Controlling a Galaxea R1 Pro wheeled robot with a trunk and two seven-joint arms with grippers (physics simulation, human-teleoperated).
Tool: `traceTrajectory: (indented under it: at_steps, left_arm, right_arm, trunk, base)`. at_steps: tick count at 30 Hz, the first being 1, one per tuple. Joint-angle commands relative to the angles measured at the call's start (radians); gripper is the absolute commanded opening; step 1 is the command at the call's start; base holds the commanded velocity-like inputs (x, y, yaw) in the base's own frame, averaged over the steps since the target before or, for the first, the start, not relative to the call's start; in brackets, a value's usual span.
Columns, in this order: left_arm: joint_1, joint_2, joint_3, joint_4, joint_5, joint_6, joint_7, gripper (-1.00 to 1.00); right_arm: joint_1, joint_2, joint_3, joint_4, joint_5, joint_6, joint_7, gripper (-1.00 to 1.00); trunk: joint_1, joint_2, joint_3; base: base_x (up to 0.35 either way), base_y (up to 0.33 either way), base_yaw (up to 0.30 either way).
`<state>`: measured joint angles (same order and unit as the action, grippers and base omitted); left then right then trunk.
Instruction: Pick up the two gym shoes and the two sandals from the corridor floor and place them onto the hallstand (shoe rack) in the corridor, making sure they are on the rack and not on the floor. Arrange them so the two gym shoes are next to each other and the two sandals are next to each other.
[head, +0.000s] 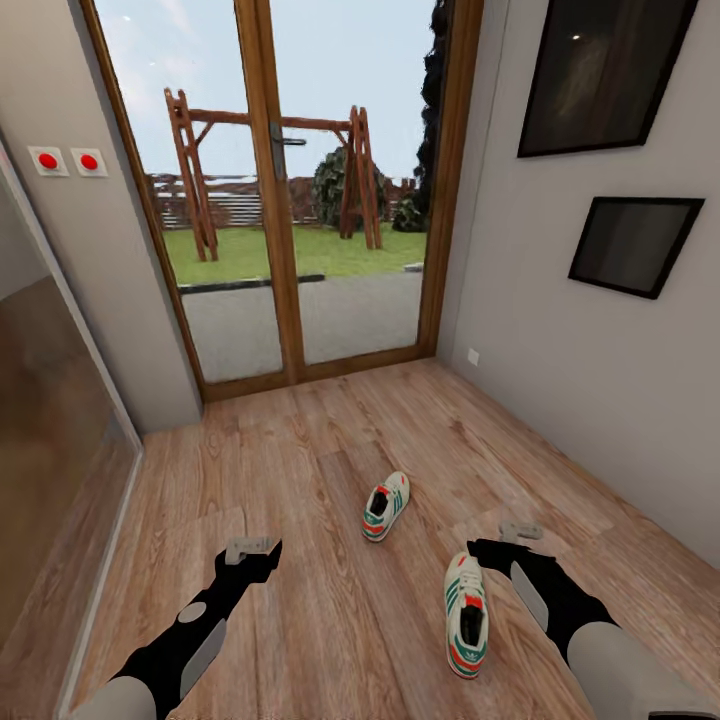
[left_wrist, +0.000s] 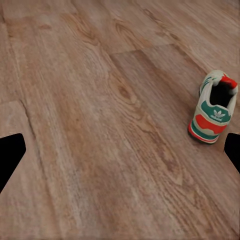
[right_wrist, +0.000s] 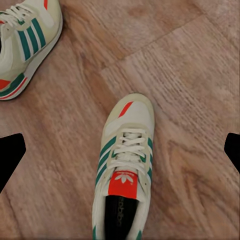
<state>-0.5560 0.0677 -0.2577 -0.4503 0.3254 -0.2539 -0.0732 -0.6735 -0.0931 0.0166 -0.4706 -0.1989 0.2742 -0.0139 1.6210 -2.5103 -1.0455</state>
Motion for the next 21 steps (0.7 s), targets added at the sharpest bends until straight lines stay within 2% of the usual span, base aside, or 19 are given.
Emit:
traceTrajectory:
  at_steps: [1, 6, 11, 21]
  left_arm:
    - [-0.001, 0.001, -0.006, 0.001, 0.011, -0.004, -0.002, 1.00]
    - [-0.001, 0.001, -0.006, 0.001, 0.011, -0.004, -0.002, 1.00]
    - [-0.001, 0.000, -0.007, 0.001, 0.011, -0.004, -0.003, 1.00]
    - [-0.001, 0.000, -0.008, 0.001, 0.011, -0.004, -0.003, 1.00]
  right_arm:
    - [0.000, 0.000, 0.002, -0.002, -0.008, 0.005, -0.001, 1.00]
    - [0.000, 0.000, 0.003, 0.005, -0.008, -0.013, -0.001, 1.00]
    - [0.000, 0.002, 0.003, 0.016, -0.007, -0.175, -0.001, 1.00]
    - [0.000, 0.006, 0.004, 0.050, -0.001, -0.316, -0.001, 1.00]
  trunk:
    - [0.000, -0.001, -0.007]
    - [0.002, -0.002, -0.034]
    - [0.005, -0.003, -0.062]
    - [0.009, -0.005, -0.117]
  base:
    - [0.000, 0.000, 0.000]
    - [0.000, 0.000, 0.000]
    - [0.000, 0.000, 0.000]
    - [0.000, 0.000, 0.000]
